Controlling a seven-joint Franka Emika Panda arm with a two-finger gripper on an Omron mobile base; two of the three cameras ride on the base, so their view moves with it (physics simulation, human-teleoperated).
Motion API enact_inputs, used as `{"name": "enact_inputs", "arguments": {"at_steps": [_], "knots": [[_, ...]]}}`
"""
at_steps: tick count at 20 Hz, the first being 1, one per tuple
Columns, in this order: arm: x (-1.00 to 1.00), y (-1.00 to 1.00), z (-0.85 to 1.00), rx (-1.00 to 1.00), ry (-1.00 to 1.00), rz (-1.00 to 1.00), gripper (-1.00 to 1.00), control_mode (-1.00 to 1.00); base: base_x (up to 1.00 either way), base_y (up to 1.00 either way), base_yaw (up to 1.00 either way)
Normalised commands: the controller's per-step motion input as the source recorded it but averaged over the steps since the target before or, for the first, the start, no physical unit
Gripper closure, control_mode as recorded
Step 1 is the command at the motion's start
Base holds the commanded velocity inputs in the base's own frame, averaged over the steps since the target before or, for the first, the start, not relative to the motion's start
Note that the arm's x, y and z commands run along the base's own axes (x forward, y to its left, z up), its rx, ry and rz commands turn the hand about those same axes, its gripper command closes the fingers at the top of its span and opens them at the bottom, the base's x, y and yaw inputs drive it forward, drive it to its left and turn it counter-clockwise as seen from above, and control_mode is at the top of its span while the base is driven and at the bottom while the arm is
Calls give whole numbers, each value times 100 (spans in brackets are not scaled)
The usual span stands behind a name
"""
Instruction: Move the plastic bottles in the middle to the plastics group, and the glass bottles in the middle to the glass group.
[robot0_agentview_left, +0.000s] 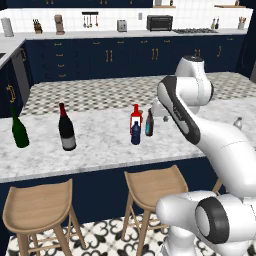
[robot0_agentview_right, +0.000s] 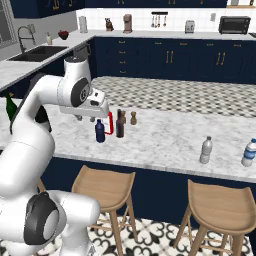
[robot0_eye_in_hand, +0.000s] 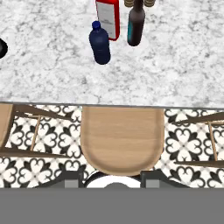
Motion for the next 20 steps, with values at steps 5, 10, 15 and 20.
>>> {"name": "enact_inputs", "arguments": {"at_steps": [5, 10, 15, 20], "knots": [[13, 0, -5, 0, 4, 0, -100, -100, 0, 0, 0], [64, 13, -5, 0, 0, 3, -100, -100, 0, 0, 0], [88, 35, -17, 0, 0, 6, -100, -100, 0, 0, 0], [51, 26, -54, 0, 0, 5, -100, -100, 0, 0, 0]]}}
